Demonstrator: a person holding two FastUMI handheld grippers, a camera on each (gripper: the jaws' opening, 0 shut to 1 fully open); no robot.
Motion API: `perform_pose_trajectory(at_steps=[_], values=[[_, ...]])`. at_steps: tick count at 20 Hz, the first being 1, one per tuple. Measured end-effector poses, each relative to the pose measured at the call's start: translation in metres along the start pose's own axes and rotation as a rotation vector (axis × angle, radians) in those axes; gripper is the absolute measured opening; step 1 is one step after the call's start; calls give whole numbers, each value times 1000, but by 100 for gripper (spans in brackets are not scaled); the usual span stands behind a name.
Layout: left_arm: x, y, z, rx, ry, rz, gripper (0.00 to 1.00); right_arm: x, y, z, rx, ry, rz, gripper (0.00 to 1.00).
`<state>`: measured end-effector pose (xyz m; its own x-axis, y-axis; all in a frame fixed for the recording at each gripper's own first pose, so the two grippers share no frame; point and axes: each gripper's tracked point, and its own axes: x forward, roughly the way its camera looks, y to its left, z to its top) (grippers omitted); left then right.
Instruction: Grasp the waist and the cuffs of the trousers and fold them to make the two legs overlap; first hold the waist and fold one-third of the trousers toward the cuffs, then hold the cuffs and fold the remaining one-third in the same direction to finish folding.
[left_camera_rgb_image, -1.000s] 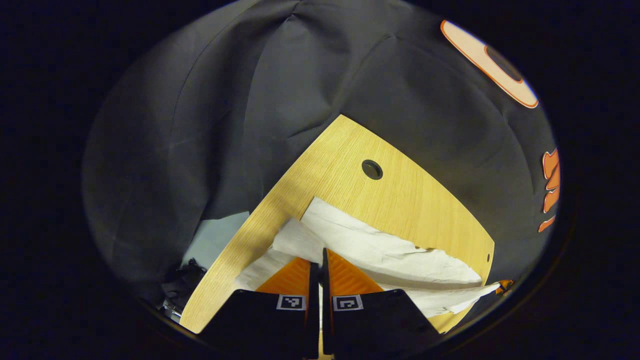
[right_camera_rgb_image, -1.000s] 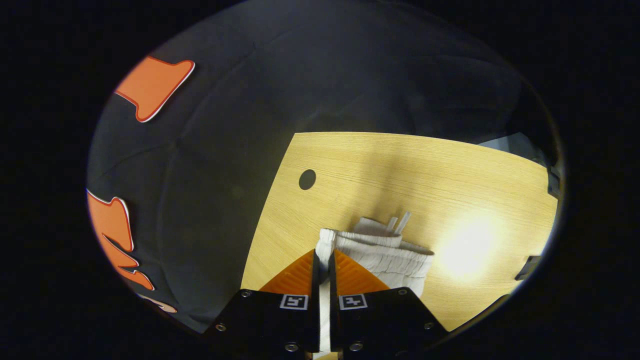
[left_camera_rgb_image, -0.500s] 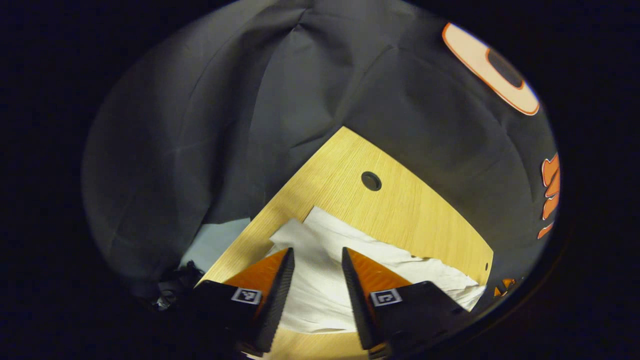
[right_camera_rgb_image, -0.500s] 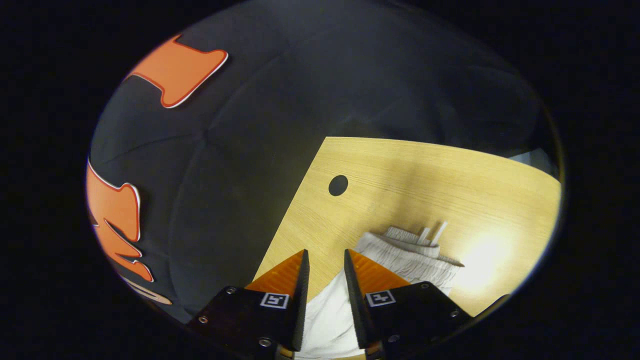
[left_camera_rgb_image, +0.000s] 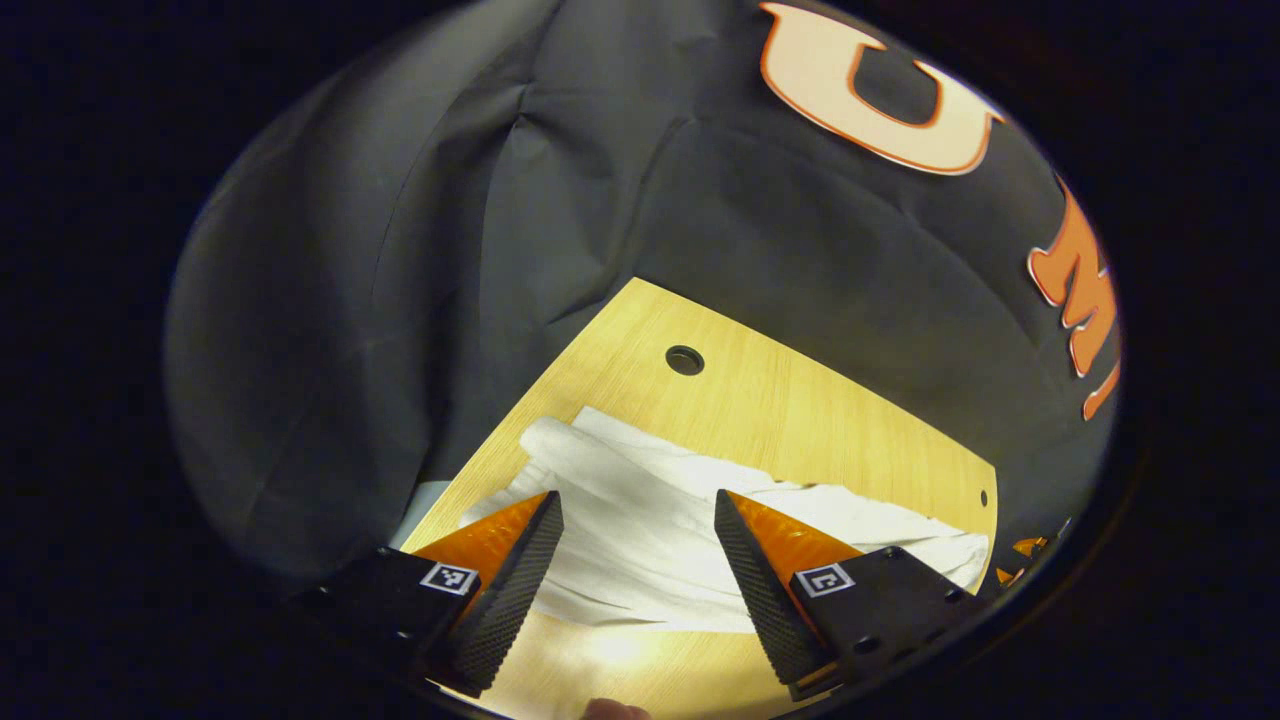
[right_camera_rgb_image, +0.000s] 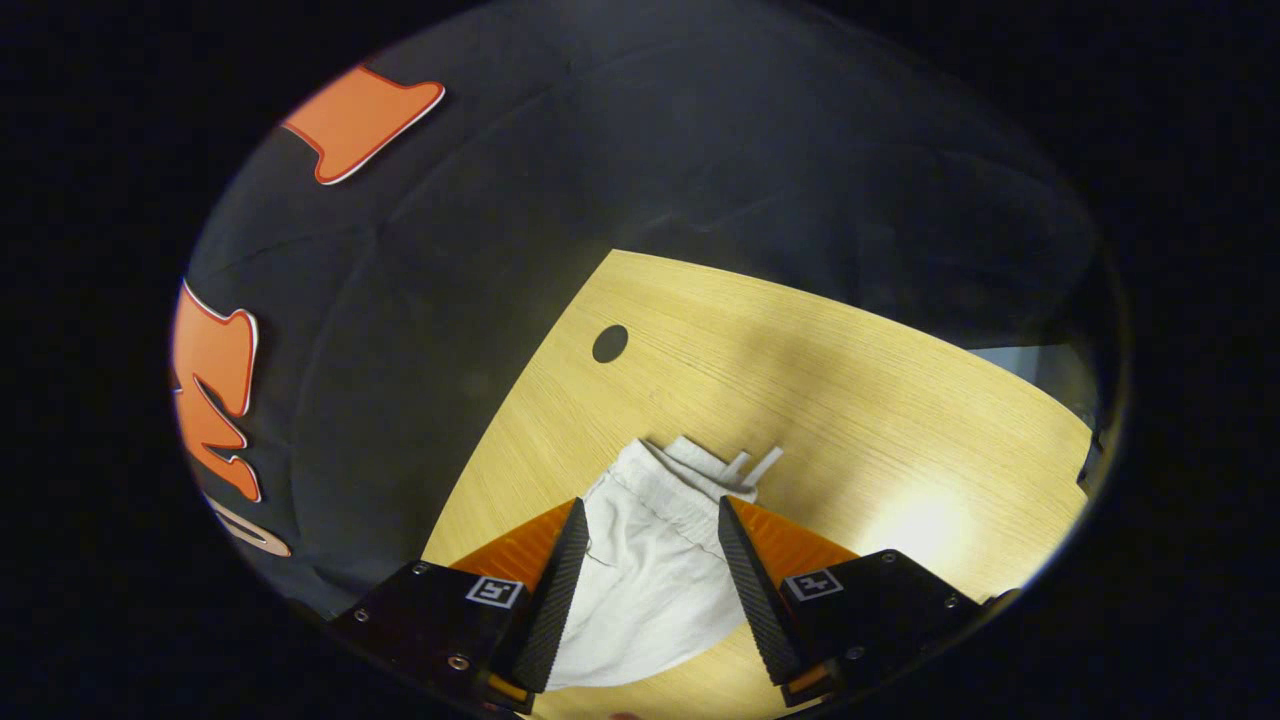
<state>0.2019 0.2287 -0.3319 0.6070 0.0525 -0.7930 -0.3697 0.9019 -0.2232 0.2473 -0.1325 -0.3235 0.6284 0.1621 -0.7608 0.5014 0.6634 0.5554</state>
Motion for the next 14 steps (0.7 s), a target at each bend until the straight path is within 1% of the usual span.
perform_pose_trajectory(at_steps=[2,6,11,14], values=[[-13,-15,-6,22,-4,-20,100,3,-12,-11,-2,28,-7,82],[-39,-40,-20,68,-18,-48,100,11,-32,-37,10,84,-11,83],[-66,-82,-35,169,-68,-53,99,17,-48,-55,10,118,2,83],[-81,-108,-49,211,-83,-75,99,25,-53,-62,12,131,23,83]])
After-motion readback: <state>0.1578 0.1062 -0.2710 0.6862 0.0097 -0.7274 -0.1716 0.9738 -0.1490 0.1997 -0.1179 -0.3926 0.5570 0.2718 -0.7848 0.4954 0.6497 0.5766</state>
